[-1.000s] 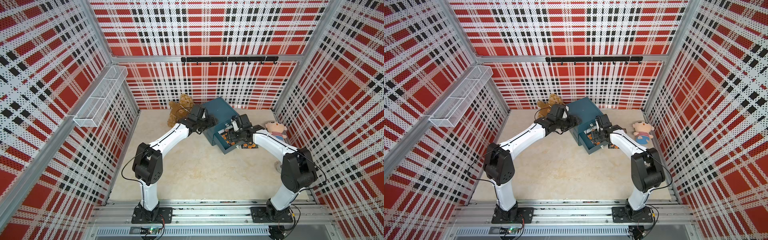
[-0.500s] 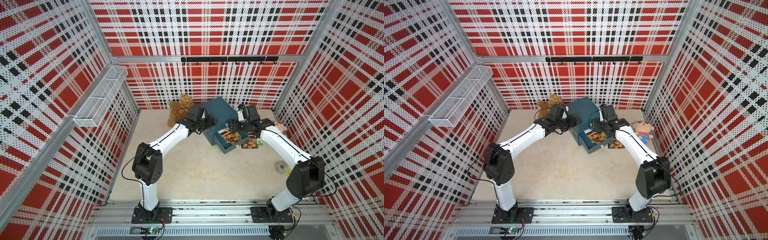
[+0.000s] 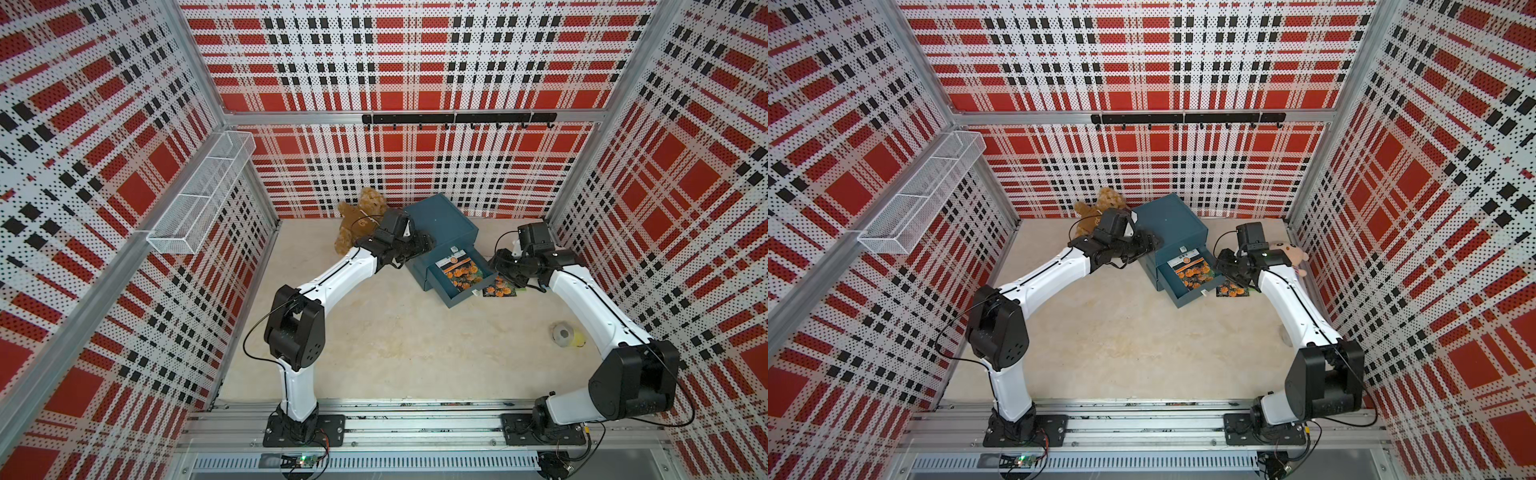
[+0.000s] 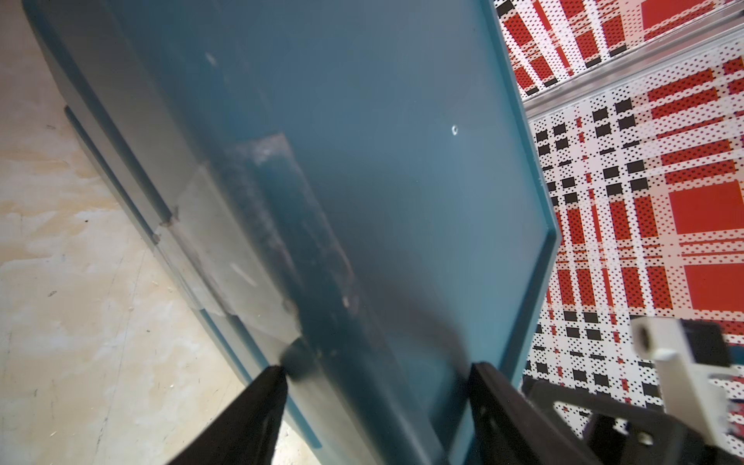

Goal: Take the seed bags out of the drawer
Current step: Adjust the drawer in the storage box.

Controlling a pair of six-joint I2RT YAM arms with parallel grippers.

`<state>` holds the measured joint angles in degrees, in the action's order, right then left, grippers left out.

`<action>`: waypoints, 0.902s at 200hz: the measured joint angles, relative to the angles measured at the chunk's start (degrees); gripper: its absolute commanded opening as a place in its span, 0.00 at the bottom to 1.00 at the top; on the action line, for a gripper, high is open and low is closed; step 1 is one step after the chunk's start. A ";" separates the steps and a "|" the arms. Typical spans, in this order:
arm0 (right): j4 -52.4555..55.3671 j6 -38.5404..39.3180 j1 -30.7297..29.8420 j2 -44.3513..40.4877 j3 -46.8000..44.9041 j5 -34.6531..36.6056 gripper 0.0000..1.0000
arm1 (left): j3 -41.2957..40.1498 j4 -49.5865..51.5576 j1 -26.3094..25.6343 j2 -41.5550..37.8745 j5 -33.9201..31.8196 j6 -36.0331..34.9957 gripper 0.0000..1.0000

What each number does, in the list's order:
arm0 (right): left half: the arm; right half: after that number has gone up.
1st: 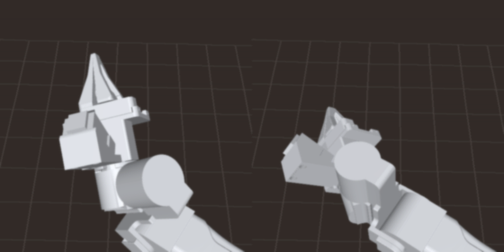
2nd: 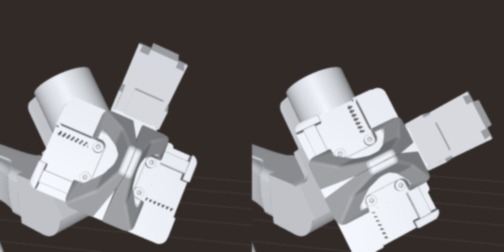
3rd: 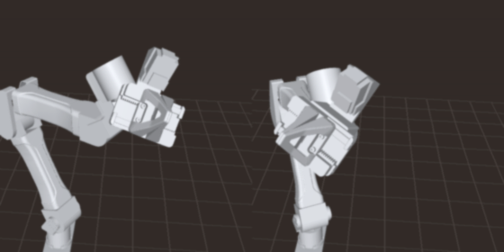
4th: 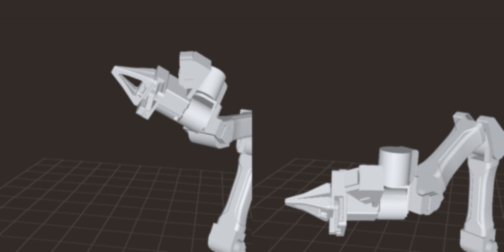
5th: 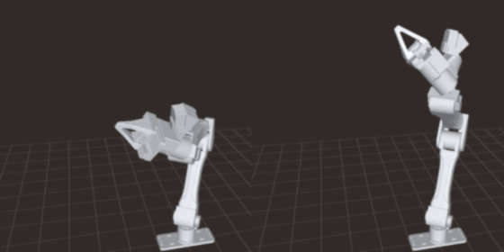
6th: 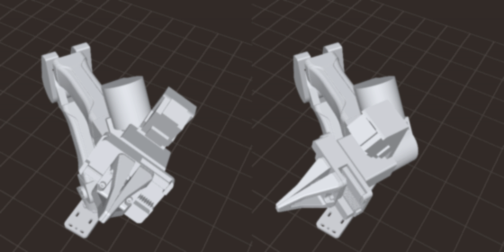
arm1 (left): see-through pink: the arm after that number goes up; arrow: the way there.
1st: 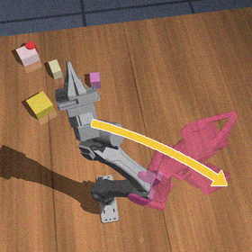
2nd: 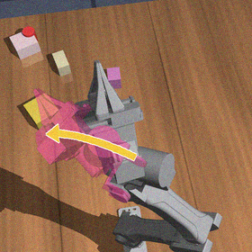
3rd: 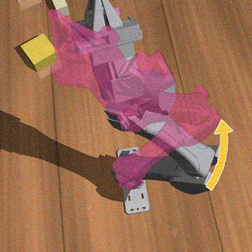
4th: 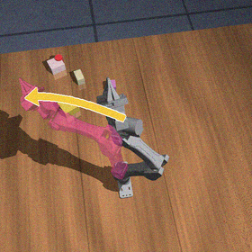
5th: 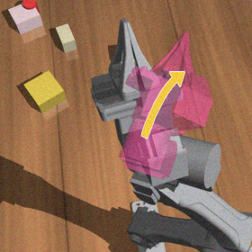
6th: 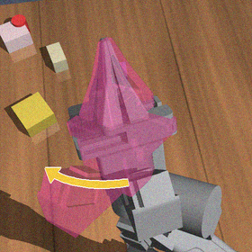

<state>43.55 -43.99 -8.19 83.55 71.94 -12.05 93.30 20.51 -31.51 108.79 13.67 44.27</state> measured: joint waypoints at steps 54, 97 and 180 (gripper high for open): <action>-2.12 -5.97 -0.11 1.55 -0.92 -2.40 0.59 | -1.14 -1.33 0.00 -0.46 -0.02 0.02 0.76; -3.45 -7.23 -0.11 6.05 -1.55 -3.82 0.47 | -1.79 -2.16 0.00 -0.68 0.00 0.07 0.76; -2.12 -6.93 -0.11 7.69 -1.05 -5.99 0.24 | -3.65 -4.46 -0.02 -1.36 -0.13 0.33 0.76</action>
<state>41.43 -50.92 -8.29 91.24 70.89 -18.04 89.65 16.05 -31.53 107.44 13.54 44.60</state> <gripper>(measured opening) 0.284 0.756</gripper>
